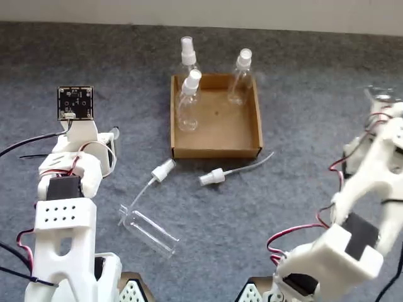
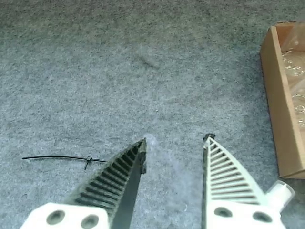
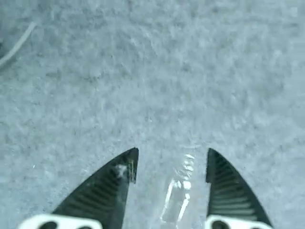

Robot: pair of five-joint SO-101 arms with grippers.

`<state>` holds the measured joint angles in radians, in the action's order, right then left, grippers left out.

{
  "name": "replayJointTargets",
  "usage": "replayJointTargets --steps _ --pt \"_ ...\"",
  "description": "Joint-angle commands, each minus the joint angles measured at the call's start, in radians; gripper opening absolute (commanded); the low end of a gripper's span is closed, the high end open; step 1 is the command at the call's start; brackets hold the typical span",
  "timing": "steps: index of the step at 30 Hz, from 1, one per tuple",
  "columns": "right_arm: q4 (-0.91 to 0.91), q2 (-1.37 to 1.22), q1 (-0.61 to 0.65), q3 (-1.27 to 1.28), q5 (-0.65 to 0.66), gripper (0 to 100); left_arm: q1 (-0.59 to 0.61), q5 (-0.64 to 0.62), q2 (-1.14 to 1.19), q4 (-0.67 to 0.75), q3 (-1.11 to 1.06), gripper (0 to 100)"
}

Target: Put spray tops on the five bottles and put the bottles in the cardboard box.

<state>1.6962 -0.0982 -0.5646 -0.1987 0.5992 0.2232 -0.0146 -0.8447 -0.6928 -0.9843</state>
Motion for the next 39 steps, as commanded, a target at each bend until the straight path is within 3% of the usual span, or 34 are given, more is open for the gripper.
replayJointTargets --steps 1,8,18,24,39 --pt "0.067 0.114 -0.097 -0.041 0.074 24.5 -0.016 -0.006 0.004 0.015 0.004 19" --pt "0.045 0.331 -0.134 0.456 0.235 24.5 -0.016 -0.006 0.004 0.015 0.004 19" --pt "-0.329 0.616 -0.180 1.072 0.169 24.5 -0.016 -0.006 0.004 0.015 0.004 19" --pt "-0.430 0.618 -0.265 1.095 0.170 24.5 -0.016 -0.006 0.004 0.015 0.004 19" --pt "-0.568 0.506 -0.271 1.155 0.198 23.4 -0.016 -0.006 0.004 0.015 0.004 19"
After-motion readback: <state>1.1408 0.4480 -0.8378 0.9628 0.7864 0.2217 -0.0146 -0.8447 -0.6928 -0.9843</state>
